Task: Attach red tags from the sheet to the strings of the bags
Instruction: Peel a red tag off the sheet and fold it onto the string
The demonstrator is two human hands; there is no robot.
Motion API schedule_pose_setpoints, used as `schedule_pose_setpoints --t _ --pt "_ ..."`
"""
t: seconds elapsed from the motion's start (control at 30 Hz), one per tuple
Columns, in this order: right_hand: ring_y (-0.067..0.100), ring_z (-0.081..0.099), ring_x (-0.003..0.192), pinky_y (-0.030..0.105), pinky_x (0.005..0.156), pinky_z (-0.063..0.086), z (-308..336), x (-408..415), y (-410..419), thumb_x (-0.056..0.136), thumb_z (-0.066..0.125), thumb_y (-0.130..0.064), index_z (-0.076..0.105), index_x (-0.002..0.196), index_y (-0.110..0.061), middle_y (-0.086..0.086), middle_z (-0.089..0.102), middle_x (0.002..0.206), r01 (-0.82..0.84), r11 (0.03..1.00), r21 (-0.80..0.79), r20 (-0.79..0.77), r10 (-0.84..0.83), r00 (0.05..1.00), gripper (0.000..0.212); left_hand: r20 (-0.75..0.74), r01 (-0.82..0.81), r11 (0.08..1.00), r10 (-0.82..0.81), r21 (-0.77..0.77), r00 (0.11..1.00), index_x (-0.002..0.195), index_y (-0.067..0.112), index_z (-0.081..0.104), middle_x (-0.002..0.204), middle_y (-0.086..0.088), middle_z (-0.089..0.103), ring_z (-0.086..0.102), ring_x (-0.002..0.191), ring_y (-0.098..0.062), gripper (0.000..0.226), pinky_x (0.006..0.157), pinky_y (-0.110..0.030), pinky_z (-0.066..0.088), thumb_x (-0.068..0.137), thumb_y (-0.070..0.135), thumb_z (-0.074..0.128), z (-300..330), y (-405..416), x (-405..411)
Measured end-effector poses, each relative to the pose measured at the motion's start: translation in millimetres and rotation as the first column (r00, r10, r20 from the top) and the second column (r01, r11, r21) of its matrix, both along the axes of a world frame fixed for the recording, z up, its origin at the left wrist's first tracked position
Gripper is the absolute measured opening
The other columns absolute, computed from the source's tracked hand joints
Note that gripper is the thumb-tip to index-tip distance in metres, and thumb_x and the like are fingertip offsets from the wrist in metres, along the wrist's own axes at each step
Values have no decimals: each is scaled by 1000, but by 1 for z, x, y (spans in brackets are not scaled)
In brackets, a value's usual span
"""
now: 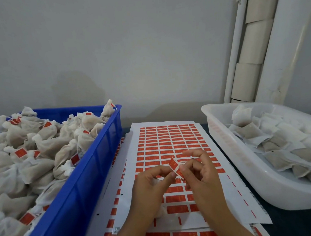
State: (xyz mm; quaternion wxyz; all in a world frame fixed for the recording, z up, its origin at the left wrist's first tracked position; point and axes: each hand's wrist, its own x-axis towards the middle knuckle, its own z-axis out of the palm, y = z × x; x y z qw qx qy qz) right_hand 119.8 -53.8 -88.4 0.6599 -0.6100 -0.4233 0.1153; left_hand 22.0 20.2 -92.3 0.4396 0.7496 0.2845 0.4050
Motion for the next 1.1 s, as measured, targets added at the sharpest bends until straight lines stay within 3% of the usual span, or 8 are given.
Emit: schedule_pose_setpoints --t 0.4,0.57,0.83,1.0,1.1 --pt "4 60 74 17 71 51 0 1 0 88 59 -20 50 102 -30 -15 61 73 0 1000 -9 54 1 999 20 -23 9 1000 -8 22 1000 76 36 65 72 31 64 58 81 11 12 61 0 41 84 27 63 1 -1 -2" --pt "5 61 76 16 72 52 -1 1 0 87 59 -20 50 100 -31 -14 62 74 -4 1000 -3 58 4 998 19 -18 30 999 -30 20 999 75 36 65 74 31 65 59 82 11 12 69 -5 38 84 28 63 2 -2 -2" --pt "5 61 70 21 72 52 -1 1 1 86 61 -22 52 102 -28 -8 61 69 11 1000 -9 63 -11 998 19 9 32 999 -32 17 999 78 39 65 77 32 65 59 84 11 9 67 -5 39 82 32 62 2 -4 -2" --pt "3 62 74 8 68 49 0 2 0 84 62 -22 52 97 -29 -9 62 68 16 1000 6 78 -16 997 18 40 12 999 -11 -30 999 78 35 67 76 29 66 59 84 10 8 71 -9 39 82 30 63 2 -3 -2" --pt "3 63 74 10 69 51 0 1 -1 83 62 -26 52 97 -30 -11 62 68 16 1000 2 86 -16 996 17 49 6 999 -3 -42 999 78 35 67 75 29 66 59 84 11 8 69 -6 38 82 30 63 2 -4 -3"
